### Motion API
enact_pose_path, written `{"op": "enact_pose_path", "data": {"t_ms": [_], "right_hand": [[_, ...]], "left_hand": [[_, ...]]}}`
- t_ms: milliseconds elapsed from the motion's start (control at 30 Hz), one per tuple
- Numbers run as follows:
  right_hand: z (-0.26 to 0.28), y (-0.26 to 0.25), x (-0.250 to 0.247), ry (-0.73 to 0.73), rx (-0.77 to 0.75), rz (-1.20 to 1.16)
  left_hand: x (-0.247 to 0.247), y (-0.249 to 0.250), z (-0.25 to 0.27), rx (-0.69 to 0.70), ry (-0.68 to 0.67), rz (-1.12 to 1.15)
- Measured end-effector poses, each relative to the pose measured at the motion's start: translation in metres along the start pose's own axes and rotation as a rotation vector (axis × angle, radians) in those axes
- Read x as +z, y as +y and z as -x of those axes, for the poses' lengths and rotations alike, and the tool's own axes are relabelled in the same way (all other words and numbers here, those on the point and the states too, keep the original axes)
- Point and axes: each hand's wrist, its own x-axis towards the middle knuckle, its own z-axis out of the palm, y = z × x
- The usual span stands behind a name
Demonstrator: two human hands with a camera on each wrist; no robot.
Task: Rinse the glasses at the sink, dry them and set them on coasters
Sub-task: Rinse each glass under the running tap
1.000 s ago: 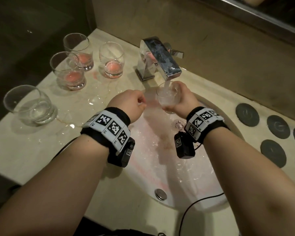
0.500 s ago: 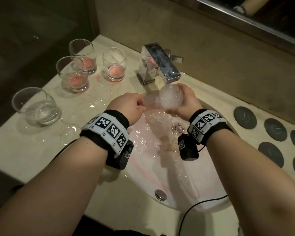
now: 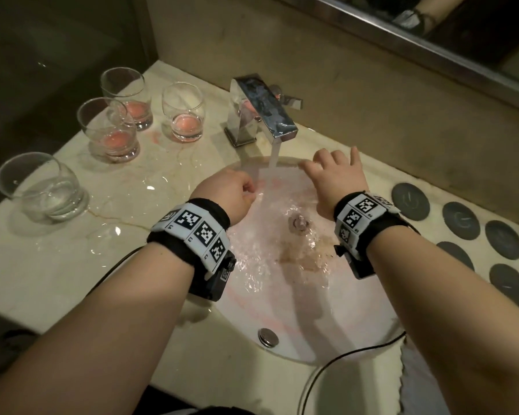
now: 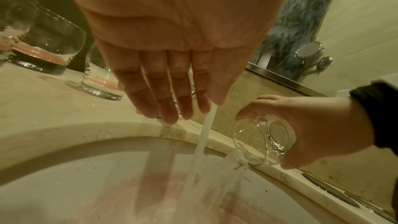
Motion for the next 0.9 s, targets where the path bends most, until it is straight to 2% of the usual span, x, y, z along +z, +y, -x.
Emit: {"op": "enact_pose_path", "data": {"t_ms": [67,167,300,600,900], "right_hand": [[-0.005,0.004,0.001,0.001,0.063,-0.112],[-0.013,0.004,0.003,-0.059,0.198,-0.542],[-0.027,-0.009,0.013,-0.079,0.227,-0.881],[-0.038,-0.026,0.004,-0.013,0.190,-1.136],[-0.040,-0.026,0.001,0.055,0.091,-1.175]], "left_hand": [[0.000,0.000,-0.001,-0.006,-0.001,0.001],[-0.001,0.000,-0.002,-0.020,-0.002,0.008],[-0.003,-0.002,-0.004,-0.033,0.008,0.011],[-0.004,-0.009,-0.008,-0.058,0.012,0.040],[-0.006,-0.010,-0.009,-0.066,0.016,0.028]]}}
